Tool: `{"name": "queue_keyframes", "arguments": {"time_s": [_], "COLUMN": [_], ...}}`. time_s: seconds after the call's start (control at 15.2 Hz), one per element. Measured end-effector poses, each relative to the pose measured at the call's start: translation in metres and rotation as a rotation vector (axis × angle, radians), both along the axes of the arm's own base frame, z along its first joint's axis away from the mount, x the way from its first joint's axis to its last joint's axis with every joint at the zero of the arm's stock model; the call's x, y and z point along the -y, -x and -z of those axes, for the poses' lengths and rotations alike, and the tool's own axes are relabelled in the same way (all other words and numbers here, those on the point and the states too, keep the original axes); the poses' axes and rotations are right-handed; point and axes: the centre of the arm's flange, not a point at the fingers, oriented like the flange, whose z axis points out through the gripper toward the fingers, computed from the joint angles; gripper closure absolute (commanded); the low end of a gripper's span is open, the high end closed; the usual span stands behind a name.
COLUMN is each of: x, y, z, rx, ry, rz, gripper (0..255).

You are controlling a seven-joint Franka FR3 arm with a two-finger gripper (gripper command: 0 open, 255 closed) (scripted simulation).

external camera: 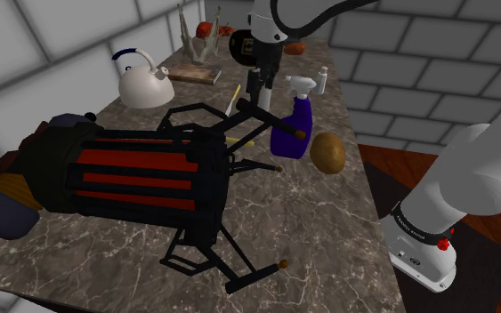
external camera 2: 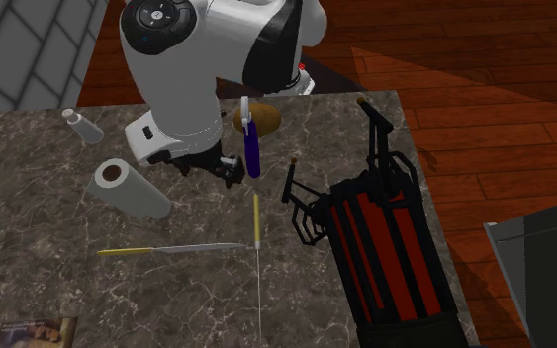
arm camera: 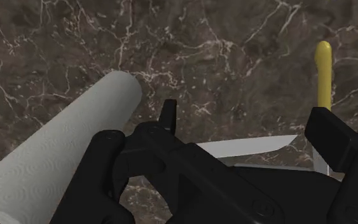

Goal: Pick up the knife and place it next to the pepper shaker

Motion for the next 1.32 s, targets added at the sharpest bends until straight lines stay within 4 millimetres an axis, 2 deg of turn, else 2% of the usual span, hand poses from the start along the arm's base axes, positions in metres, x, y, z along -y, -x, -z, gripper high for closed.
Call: {"name": "queue_keyframes", "arguments": {"time_s": [0.33, 0.92, 1.06, 1.32], "x": [-0.050, -0.151, -0.161, -0.165], "y": [-0.026, -0.053, -0.057, -0.060], "z": [0.028, 0.071, 0.082, 0.103], "rx": [0.004, 0.012, 0.012, 0.012], "ry": [-0.014, -0.039, -0.042, -0.043], "rz": [-0.105, -0.293, -0.315, -0.322], "gripper": [0, 0, 0, 0]}}
